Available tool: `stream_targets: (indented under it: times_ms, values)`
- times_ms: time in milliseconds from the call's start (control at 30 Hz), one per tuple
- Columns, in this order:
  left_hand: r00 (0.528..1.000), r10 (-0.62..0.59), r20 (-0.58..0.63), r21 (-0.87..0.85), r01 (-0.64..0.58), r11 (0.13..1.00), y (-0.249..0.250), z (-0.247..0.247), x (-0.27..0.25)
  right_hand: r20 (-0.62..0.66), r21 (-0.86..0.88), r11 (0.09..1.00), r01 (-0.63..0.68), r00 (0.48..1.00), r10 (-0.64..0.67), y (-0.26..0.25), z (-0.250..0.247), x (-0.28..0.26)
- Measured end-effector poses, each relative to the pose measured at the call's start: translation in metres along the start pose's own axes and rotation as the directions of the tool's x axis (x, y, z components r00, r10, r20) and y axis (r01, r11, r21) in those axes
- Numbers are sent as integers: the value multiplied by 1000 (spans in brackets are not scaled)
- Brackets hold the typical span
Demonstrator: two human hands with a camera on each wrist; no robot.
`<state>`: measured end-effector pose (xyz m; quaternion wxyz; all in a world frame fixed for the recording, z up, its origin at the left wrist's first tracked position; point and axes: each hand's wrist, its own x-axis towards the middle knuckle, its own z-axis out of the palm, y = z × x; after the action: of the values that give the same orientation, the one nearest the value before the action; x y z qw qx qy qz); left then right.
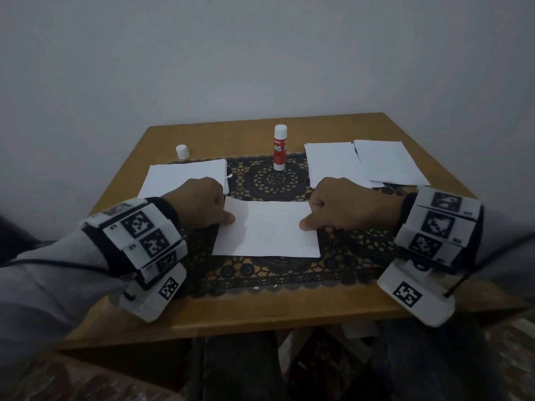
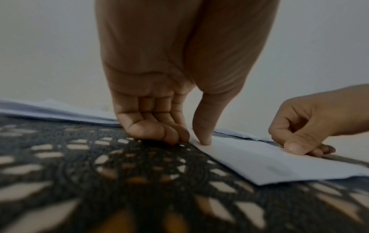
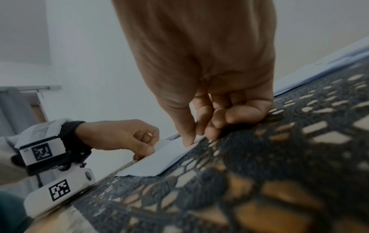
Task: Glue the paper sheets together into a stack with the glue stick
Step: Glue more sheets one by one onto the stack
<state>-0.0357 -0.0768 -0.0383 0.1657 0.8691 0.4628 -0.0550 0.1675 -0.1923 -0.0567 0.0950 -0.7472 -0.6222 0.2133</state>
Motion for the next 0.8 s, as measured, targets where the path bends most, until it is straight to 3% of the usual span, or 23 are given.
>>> stream_targets:
  times_ms: [100, 200, 267, 333, 400, 433, 500, 633, 700, 800]
  values:
    - [999, 15, -50, 24, -14, 1000, 2, 2, -8, -13, -109, 994, -27, 1000, 26, -4, 1, 0]
    - [990, 126, 62, 85, -131, 988, 1, 3, -15, -83, -320, 947, -30, 997, 4, -15, 0, -7]
    - [981, 150, 123, 124, -165, 978, 2, 4, -18, -116, -500, 865, 47, 986, -121, -33, 2, -22]
    - [981, 154, 121, 116, -168, 979, 1, 4, -18, 67, -555, 803, 217, 974, -217, -49, 13, -39]
    - [981, 162, 107, 124, -175, 977, 0, 5, -18, 368, -494, 794, 354, 913, -178, -63, 25, -55]
    - [981, 165, 101, 134, -178, 975, -1, 7, -18, 449, -484, 789, 378, 882, -147, -64, 30, -58]
    - [980, 174, 92, 146, -186, 972, -2, 8, -17, 474, -465, 816, 343, 875, -98, -55, 27, -52]
    - [978, 188, 90, 141, -200, 970, -4, 9, -17, 395, -497, 849, 180, 918, 36, -35, 8, -25]
    - [977, 191, 94, 142, -203, 969, -3, 9, -16, 411, -503, 841, 197, 911, 32, -35, 13, -29]
    - [976, 192, 99, 146, -205, 968, -3, 10, -15, 508, -476, 818, 322, 860, -43, -42, 26, -50]
